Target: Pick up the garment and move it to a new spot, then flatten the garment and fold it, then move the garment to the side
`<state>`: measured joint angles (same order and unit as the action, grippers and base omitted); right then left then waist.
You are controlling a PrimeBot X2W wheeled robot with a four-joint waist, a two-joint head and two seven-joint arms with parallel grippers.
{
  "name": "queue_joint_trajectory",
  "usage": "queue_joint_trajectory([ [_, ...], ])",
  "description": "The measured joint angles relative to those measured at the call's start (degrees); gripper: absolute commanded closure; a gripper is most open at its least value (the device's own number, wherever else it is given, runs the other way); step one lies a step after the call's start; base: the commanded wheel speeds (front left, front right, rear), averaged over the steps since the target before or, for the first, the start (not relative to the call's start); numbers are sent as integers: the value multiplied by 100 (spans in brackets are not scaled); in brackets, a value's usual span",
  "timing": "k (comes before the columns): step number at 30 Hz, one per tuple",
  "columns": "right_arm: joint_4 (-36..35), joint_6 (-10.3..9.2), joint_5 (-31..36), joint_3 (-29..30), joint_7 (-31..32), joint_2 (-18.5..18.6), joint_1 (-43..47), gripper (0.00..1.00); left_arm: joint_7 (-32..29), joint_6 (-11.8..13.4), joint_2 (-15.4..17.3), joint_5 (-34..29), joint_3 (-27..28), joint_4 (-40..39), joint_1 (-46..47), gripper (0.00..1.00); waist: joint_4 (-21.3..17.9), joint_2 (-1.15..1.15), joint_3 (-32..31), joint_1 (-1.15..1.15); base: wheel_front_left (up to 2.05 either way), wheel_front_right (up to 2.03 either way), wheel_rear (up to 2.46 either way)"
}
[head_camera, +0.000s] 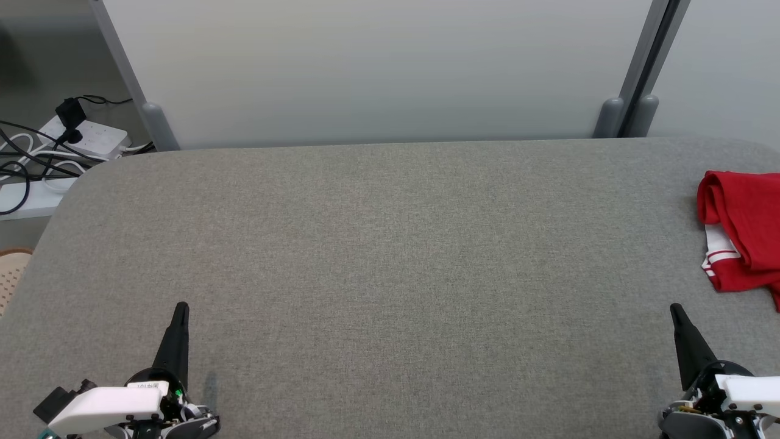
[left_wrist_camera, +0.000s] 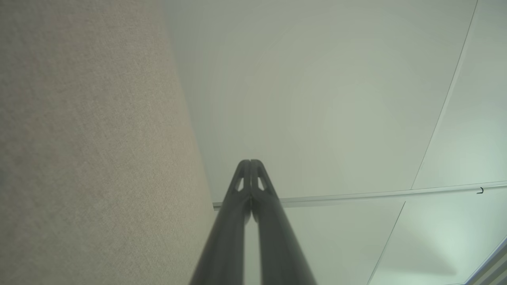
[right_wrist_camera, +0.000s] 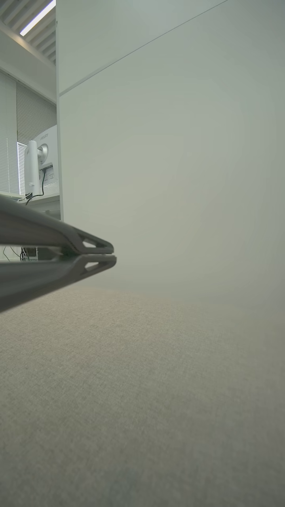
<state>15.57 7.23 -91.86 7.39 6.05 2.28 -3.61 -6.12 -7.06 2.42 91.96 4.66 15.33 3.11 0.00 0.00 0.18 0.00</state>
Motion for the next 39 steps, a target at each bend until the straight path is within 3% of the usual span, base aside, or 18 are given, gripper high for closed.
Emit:
queue_joint_trajectory([
  [39, 0, 0, 0, 0, 0, 0, 0, 100, 0, 0, 0, 0, 0, 0, 0, 100, 0, 0, 0, 0, 0, 0, 0],
])
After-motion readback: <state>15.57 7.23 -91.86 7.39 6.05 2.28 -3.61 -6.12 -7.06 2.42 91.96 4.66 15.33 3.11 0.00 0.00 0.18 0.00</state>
